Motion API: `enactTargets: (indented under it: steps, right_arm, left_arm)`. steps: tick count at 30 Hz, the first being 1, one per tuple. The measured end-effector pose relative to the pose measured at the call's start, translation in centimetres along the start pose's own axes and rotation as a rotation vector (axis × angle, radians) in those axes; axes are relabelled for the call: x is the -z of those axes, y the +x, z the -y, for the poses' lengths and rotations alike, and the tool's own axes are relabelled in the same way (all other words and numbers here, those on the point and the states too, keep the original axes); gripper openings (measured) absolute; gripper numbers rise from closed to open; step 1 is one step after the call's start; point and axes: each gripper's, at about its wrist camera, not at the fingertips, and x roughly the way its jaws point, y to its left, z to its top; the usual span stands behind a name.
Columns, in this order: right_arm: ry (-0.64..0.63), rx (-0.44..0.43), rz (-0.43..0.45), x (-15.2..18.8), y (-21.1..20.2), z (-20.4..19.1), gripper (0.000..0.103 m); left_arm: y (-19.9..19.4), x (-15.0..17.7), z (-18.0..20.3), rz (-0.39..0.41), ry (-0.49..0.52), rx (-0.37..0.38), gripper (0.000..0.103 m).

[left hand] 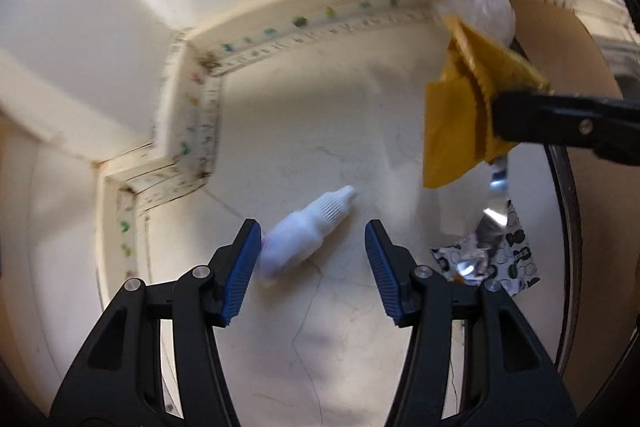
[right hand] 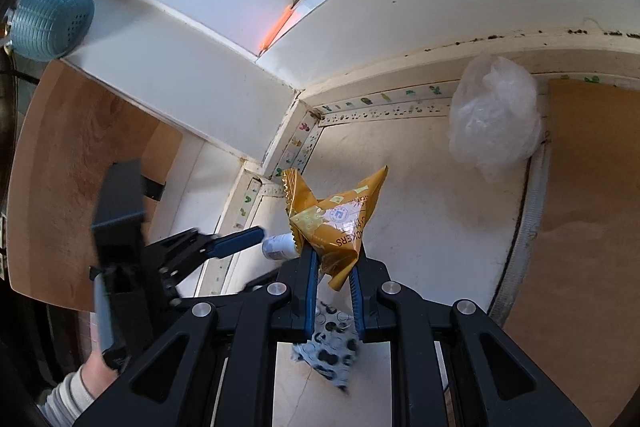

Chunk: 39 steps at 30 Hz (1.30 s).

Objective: Collect trash
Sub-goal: 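Grasp the white dropper bottle with the left gripper while the right gripper holds the yellow packet, then carry the dropper bottle and yellow packet down over the bin with both grippers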

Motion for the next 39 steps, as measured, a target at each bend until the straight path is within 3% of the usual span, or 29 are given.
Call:
enactTargets:
  steps: [6,10,13,21,27,33,39]
  right_arm:
    - [0.018,0.002,0.008,0.1,-0.6,1.1,0.014]
    - [0.028,0.002,0.010,0.4,-0.7,1.6,0.014]
    - [0.033,0.003,0.009,0.5,-0.6,1.6,0.014]
    - [0.004,0.012,0.020,1.0,-1.3,0.2,0.014]
    - [-0.029,0.009,0.040,2.4,-3.2,-2.6,0.014]
    - [-0.065,0.004,0.059,6.0,-6.1,-6.9,0.014]
    - [-0.110,0.018,0.074,12.1,-9.3,-12.2,0.014]
  left_arm:
    - [0.8,-0.6,-2.4,-0.059,-0.077,0.037,0.051]
    - [0.8,-0.8,-4.1,-0.087,-0.143,0.072,0.031]
    - [0.6,-0.7,-4.5,-0.094,-0.162,0.078,0.023]
    - [-2.0,1.0,-4.9,-0.060,-0.253,0.078,0.021]
    - [-6.8,3.0,-5.8,-0.004,-0.338,0.099,0.021]
    - [-12.1,9.2,-2.2,0.083,-0.375,0.119,0.021]
    - [-16.4,15.8,-0.5,0.130,-0.405,0.146,0.021]
